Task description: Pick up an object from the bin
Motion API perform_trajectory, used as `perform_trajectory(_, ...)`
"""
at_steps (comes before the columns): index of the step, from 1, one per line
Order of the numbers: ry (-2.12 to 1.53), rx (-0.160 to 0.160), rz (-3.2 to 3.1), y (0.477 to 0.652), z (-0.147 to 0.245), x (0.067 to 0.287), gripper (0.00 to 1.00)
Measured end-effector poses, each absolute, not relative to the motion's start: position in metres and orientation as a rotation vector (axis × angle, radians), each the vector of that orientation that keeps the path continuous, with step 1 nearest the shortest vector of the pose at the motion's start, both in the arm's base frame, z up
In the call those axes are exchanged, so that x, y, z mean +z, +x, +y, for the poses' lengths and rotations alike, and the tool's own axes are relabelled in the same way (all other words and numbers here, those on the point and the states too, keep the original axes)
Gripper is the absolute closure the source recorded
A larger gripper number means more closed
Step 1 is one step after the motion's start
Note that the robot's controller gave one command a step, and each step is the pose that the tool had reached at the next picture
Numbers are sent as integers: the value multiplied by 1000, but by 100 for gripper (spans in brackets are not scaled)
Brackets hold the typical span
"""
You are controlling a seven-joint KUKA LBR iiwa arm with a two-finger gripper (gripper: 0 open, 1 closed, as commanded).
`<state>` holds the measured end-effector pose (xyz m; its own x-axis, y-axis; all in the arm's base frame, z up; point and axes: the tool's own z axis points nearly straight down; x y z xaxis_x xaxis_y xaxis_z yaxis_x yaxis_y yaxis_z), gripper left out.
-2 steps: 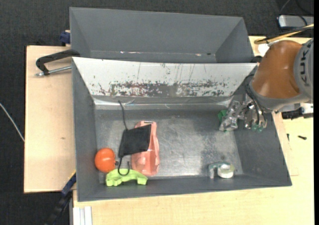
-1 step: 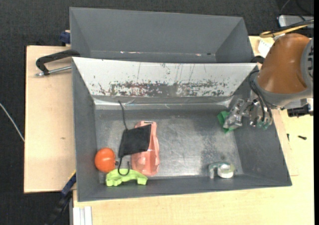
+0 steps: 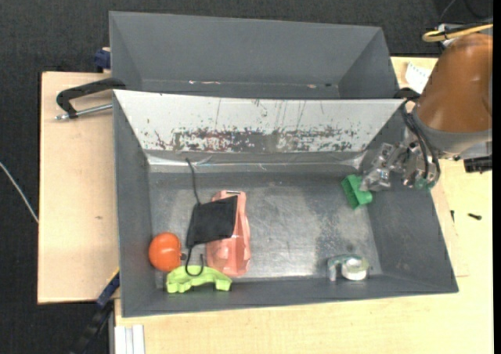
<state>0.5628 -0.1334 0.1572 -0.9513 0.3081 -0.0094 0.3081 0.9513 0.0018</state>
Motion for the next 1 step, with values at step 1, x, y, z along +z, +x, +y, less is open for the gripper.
perform_trajectory(1,488,1,3102,568,-134,140,0)
